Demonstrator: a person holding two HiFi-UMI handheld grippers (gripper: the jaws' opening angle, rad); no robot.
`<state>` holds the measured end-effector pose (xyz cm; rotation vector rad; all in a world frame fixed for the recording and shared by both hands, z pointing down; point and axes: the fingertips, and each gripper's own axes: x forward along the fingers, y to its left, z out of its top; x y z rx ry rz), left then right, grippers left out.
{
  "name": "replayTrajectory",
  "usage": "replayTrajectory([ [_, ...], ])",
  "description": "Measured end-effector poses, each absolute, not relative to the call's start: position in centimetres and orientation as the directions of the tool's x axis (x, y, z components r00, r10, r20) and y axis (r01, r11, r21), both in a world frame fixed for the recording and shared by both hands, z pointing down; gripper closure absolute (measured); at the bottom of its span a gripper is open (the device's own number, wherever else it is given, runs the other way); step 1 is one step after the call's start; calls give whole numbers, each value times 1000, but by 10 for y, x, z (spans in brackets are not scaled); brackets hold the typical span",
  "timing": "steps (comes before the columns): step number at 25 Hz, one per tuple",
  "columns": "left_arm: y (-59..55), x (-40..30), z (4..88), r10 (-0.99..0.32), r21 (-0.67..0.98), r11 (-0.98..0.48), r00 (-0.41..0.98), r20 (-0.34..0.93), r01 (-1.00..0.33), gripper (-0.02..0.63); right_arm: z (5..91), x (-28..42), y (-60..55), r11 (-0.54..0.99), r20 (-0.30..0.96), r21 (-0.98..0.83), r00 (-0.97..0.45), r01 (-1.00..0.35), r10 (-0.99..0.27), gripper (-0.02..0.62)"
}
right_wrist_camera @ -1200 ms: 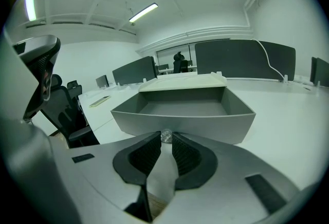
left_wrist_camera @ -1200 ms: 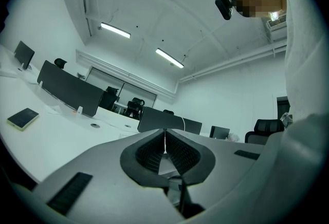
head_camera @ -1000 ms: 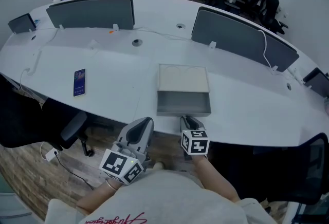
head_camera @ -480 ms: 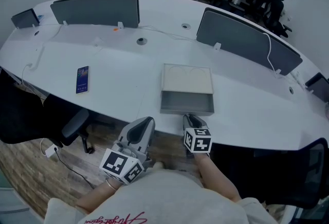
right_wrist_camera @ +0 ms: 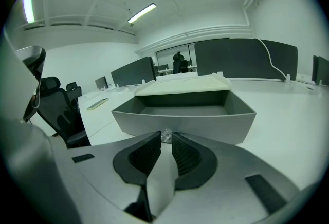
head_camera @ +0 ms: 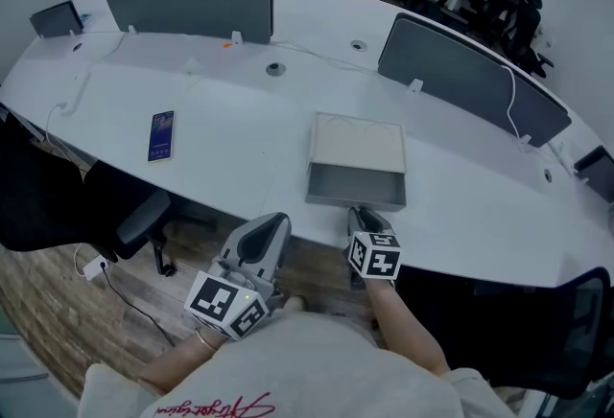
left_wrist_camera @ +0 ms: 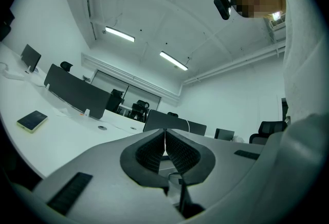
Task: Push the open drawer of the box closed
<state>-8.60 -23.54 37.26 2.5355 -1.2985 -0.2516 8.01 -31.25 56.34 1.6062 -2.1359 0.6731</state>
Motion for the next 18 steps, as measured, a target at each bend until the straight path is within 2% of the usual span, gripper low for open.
replayTrajectory([
  [18,-230,-101,373,-833,320,-531,552,-30,-785,588,562,81,-322,221,564,-144,-263,-965,-783,518],
])
